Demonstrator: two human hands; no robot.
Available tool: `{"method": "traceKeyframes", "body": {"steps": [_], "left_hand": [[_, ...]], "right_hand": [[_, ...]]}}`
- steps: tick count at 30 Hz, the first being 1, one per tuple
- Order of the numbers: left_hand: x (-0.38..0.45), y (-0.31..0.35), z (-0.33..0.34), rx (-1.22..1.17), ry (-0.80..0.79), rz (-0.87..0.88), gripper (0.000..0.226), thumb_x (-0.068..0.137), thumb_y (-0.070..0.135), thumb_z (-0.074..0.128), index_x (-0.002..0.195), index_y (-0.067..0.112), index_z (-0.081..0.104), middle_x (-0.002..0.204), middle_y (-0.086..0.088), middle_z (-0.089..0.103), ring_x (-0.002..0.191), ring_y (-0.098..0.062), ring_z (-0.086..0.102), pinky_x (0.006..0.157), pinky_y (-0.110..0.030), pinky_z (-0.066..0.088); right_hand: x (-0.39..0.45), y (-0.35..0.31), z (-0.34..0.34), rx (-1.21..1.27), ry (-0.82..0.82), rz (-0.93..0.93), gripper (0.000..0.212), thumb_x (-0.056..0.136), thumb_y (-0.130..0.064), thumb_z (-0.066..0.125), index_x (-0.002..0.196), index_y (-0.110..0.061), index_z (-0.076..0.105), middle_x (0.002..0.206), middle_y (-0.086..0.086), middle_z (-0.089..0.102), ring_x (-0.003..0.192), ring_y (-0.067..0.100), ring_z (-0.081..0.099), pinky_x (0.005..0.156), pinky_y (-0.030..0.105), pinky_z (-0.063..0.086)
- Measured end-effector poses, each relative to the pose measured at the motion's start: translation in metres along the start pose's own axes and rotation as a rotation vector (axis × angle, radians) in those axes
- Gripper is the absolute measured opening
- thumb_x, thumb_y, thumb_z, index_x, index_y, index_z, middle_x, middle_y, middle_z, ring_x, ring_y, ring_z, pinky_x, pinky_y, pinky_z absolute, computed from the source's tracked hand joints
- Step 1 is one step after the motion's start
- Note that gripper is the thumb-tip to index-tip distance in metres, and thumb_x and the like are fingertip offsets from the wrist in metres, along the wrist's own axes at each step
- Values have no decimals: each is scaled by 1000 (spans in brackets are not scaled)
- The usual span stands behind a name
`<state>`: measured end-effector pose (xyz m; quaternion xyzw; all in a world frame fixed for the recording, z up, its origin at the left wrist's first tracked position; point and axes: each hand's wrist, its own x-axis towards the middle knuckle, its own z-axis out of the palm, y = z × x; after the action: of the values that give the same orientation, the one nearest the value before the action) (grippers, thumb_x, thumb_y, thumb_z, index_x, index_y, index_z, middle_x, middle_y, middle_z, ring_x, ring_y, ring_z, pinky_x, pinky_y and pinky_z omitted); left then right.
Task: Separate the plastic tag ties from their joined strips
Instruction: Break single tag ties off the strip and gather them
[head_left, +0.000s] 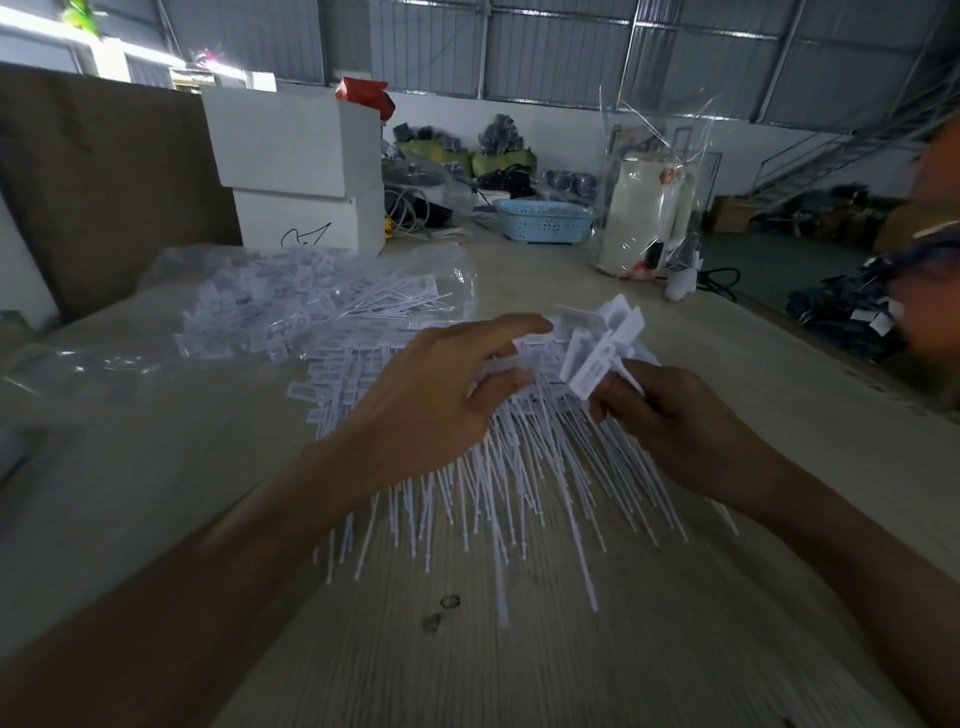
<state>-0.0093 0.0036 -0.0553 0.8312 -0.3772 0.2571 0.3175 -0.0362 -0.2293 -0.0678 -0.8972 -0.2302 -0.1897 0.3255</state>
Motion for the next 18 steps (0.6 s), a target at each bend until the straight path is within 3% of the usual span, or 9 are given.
{"method": "traceKeyframes", "body": {"steps": [5, 9, 11, 14, 18], "left_hand": [[0, 6, 3, -80, 62, -50, 24, 87, 24, 75, 110, 20, 68, 90, 9, 73, 85, -1, 62, 70, -4, 42], [-1, 9, 4, -147, 71, -89, 21, 84, 26, 77, 104, 23, 72, 90, 12, 72, 83, 0, 64, 70, -5, 43], [-1, 10, 4, -197, 78, -96, 17, 84, 25, 78, 100, 22, 73, 86, 13, 72, 80, -3, 66, 69, -9, 46], [-2, 12, 5, -233, 78, -87, 15, 84, 25, 77, 97, 20, 72, 84, 11, 72, 78, -6, 67, 69, -15, 49], [-3, 13, 9, -259, 90, -62, 15, 88, 26, 73, 101, 20, 69, 82, 9, 70, 63, 1, 64, 56, -7, 41]], "right_hand": [[0, 1, -2, 75, 77, -40, 32, 99, -33, 39, 85, -17, 64, 69, -30, 57, 64, -8, 55, 60, 6, 38], [2, -5, -2, 105, 122, -55, 21, 96, -35, 39, 88, -30, 57, 82, -11, 56, 74, -6, 56, 67, 7, 39], [2, -5, -3, 136, 118, -15, 23, 96, -34, 38, 87, -26, 58, 84, -2, 57, 75, 0, 56, 69, 12, 41], [1, -6, -4, 168, 119, 19, 32, 96, -35, 36, 81, -16, 58, 81, 4, 59, 76, 15, 58, 72, 30, 48], [1, -10, -6, 191, 131, 24, 36, 98, -33, 38, 82, -8, 60, 87, 10, 63, 87, 28, 62, 81, 36, 48]]}}
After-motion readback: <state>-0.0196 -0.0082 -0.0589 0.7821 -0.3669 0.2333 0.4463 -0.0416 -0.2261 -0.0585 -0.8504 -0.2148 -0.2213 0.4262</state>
